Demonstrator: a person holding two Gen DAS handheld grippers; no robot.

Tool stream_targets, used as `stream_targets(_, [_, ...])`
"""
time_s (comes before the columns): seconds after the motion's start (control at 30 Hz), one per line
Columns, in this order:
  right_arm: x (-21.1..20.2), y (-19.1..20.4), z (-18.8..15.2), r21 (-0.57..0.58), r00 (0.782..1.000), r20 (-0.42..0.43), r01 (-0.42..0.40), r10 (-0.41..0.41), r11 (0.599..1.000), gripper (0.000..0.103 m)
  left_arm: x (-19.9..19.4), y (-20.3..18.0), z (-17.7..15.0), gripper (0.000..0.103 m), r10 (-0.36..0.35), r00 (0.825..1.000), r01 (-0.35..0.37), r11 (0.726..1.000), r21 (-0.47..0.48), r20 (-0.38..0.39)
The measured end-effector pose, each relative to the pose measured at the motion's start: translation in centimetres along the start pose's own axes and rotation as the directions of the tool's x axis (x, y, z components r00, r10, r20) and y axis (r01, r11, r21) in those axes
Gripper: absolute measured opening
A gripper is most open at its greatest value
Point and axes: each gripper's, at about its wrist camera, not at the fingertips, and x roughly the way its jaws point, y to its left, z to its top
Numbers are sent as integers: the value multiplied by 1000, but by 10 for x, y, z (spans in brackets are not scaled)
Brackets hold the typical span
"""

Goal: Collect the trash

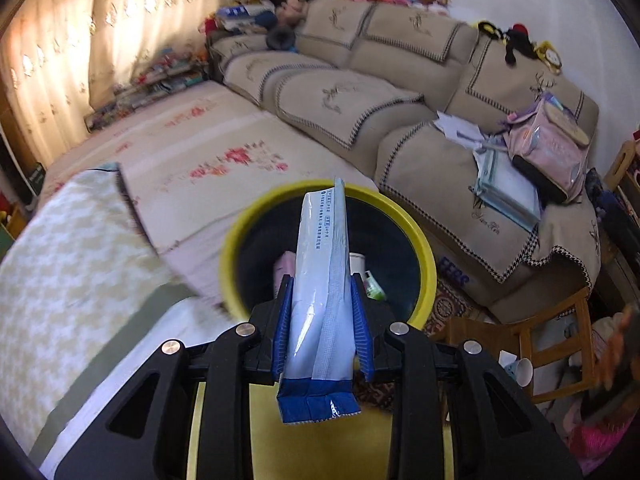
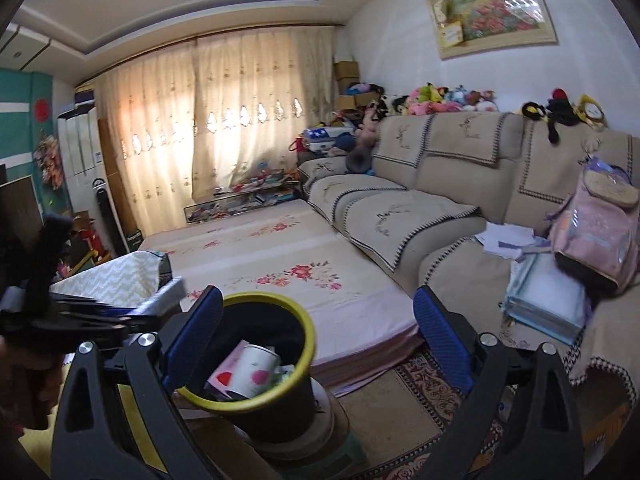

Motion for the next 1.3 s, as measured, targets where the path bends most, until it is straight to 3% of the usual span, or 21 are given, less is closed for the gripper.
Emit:
stream_targets(0.2, [8, -21, -6, 46, 1000, -30, 6, -4, 999, 91, 65, 1, 24, 32, 45, 996, -45, 999, 5, -74])
stream_targets(0.23, [9, -22, -6, 49, 1000, -30, 4, -2, 999, 91, 77, 2, 28, 52, 69, 994, -70, 998, -5, -88])
stream_targets(0.3, [9, -20, -6, 48, 1000, -27, 4, -3, 999, 91, 90, 4, 29, 77, 90, 991, -92, 996, -14, -104])
stream_targets(0.4, [9, -13, -6, 38, 999, -36, -5, 6, 999, 91, 98, 9, 27, 77, 137, 985, -139, 990, -11, -109])
stream_targets(0.5, [8, -6, -6, 25, 999, -40, -15, 16, 1000, 91, 75, 17, 19, 79, 131, 989, -135, 989, -57, -75])
stream_targets(0.6, [5, 5, -3, 7, 999, -36, -33, 34, 999, 92, 30, 24, 2, 88, 147, 989, -146, 986, -77, 7])
stream_targets(0.7, [-1, 19, -3, -19, 997, -36, -65, 64, 998, 94, -33, 29, -25, 98, 197, 973, -183, 976, -118, 121])
stream_targets(0.8, [-4, 37, -4, -51, 993, -51, -114, 111, 992, 96, -97, 37, -58, 98, 264, 942, -230, 957, -175, 208])
stream_targets(0.83, [-6, 45, -5, -62, 990, -55, -135, 132, 989, 96, -122, 41, -76, 98, 308, 921, -264, 943, -200, 236])
stream_targets(1.03, [-23, 83, -11, -118, 969, -72, -243, 236, 963, 96, -216, 56, -163, 98, 483, 830, -383, 856, -347, 277])
stream_targets(1.07, [-27, 89, -12, -133, 964, -77, -263, 255, 955, 96, -228, 58, -177, 98, 511, 815, -401, 838, -369, 275])
stream_targets(1.2, [-42, 108, -14, -171, 949, -93, -313, 301, 934, 96, -278, 60, -230, 98, 647, 722, -502, 733, -459, 244])
stream_targets(1.3, [-53, 117, -16, -197, 941, -102, -338, 324, 920, 96, -306, 61, -260, 98, 690, 686, -518, 687, -510, 232])
